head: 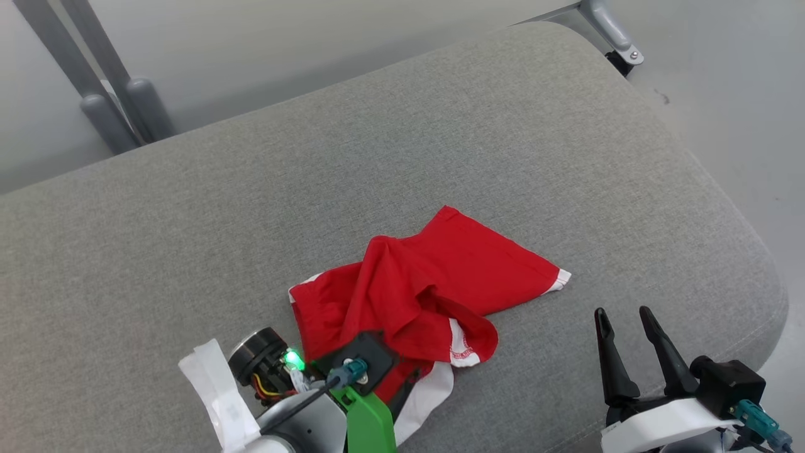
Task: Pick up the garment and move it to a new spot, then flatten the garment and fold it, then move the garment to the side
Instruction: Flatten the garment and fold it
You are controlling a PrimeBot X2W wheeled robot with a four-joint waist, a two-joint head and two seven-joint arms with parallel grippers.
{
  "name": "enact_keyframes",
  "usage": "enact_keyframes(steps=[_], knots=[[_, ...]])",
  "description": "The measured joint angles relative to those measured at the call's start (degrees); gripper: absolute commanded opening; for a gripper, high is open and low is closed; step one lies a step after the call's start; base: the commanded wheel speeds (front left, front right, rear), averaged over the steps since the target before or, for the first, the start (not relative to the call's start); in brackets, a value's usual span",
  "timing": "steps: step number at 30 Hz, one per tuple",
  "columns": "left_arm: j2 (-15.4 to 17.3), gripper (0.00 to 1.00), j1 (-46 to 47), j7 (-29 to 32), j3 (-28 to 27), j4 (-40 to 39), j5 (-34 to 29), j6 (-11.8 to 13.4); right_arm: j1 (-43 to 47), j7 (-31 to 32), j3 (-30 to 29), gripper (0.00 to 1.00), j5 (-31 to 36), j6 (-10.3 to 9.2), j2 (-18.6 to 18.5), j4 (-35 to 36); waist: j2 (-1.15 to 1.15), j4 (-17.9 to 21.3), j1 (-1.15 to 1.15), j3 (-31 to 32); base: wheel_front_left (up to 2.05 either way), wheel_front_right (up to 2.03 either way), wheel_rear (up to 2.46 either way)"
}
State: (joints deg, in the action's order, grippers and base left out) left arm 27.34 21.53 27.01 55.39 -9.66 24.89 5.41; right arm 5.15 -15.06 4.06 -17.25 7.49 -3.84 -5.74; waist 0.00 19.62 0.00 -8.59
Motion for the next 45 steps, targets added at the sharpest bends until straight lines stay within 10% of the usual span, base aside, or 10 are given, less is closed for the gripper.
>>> enact_keyframes(steps=[12, 15, 20, 45], knots=[[-5.4, 1.0, 0.4, -4.1, -2.0, 8.4, 1.0, 2.9, -0.9, 0.0, 0.6, 1.0, 0.0, 0.0, -0.1, -0.2, 0.0, 0.6, 0.0, -1.8, 0.0, 0.0, 0.0], [-5.3, 0.47, 0.9, -4.1, -2.0, 10.2, 0.5, 3.7, -0.9, 0.0, 0.7, 1.0, 0.0, 0.0, -0.1, -0.3, 0.0, 1.0, 0.0, -1.8, 0.0, 0.0, 0.0], [-5.2, 0.0, 1.0, -3.6, -2.3, 11.8, 0.9, 4.1, -0.9, 0.0, 0.5, 1.0, 0.0, 0.0, -0.1, -0.3, 0.0, 1.4, 0.0, -1.7, 0.0, 0.0, 0.0], [-12.1, 0.0, 8.5, 10.5, 1.9, 0.2, 11.5, -4.4, -1.0, 0.0, 1.4, 1.0, -0.7, 0.0, 0.7, -1.2, 0.0, 7.8, 0.0, -1.8, 0.0, 0.0, 0.0]])
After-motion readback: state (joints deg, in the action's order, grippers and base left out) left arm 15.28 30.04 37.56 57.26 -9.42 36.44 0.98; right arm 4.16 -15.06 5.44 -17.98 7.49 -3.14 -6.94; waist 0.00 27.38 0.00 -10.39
